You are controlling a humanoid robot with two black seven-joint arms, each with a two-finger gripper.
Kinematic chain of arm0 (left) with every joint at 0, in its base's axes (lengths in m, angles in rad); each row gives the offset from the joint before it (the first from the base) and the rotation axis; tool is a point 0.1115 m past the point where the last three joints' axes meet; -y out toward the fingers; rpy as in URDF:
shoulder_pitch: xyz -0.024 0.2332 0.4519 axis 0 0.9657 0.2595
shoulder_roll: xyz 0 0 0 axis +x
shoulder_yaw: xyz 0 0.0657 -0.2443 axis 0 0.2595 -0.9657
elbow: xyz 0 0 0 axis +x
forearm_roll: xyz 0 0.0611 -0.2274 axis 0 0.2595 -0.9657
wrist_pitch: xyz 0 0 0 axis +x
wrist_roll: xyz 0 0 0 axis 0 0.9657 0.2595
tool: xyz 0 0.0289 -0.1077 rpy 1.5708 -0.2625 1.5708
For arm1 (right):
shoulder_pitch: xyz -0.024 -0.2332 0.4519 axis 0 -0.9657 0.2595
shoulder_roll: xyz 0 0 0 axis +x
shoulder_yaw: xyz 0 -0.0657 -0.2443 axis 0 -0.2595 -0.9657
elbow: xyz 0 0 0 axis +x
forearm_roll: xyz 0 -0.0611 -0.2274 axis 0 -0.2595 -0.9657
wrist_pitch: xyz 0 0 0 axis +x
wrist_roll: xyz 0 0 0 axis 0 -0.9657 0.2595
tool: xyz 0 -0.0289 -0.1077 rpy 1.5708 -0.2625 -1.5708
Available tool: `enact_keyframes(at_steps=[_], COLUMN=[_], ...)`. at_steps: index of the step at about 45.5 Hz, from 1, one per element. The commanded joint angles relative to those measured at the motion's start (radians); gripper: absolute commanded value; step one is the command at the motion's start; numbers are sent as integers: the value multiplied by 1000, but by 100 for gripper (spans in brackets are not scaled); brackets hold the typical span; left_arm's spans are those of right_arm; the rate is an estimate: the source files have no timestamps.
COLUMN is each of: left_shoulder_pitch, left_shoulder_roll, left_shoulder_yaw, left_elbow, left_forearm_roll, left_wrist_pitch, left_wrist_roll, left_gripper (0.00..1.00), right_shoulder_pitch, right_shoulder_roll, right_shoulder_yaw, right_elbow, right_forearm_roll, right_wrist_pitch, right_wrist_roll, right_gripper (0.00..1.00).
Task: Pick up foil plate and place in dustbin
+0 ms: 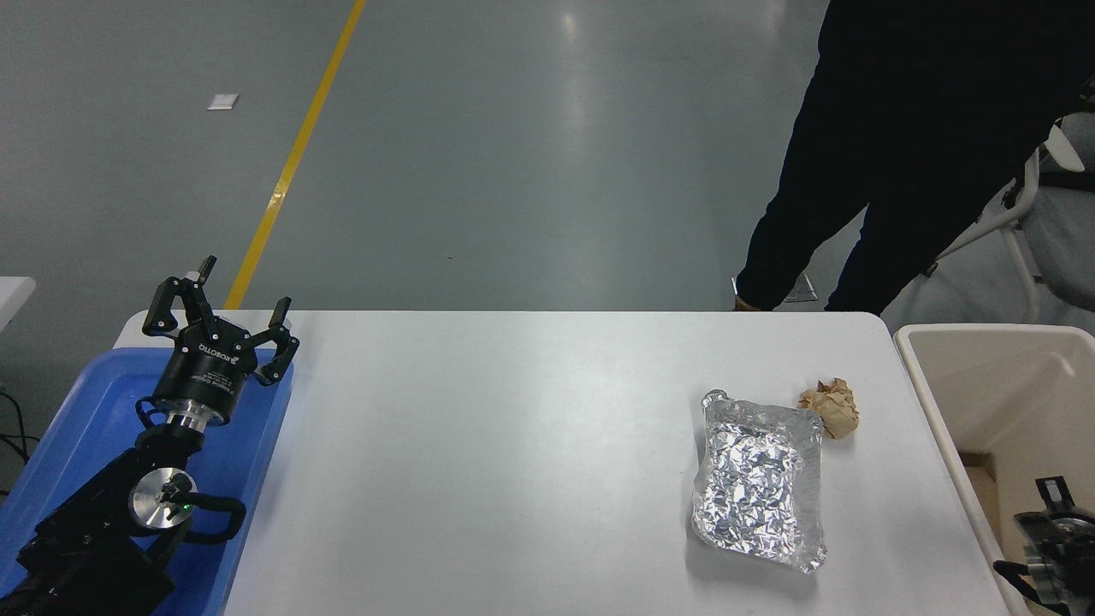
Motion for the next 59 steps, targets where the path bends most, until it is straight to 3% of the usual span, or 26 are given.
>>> enact_keyframes(at_steps=[1,59], left_shoulder_pitch=[0,0], left_shoulder_roll=[0,0], left_shoulder_yaw=[0,0], left_elbow=[0,0], left_forearm_roll=[0,0], left_wrist_pitch=[0,0], left_wrist_roll=[0,0], left_gripper=[98,98], right_shoulder_pitch=[2,0], right_shoulder_roll=[1,-8], right_shoulder_yaw=[-1,-1], right_elbow=[0,0], right_forearm_roll=[1,1], right_wrist_pitch=[-1,-1], right_wrist_roll=[1,1], right_gripper=[0,0])
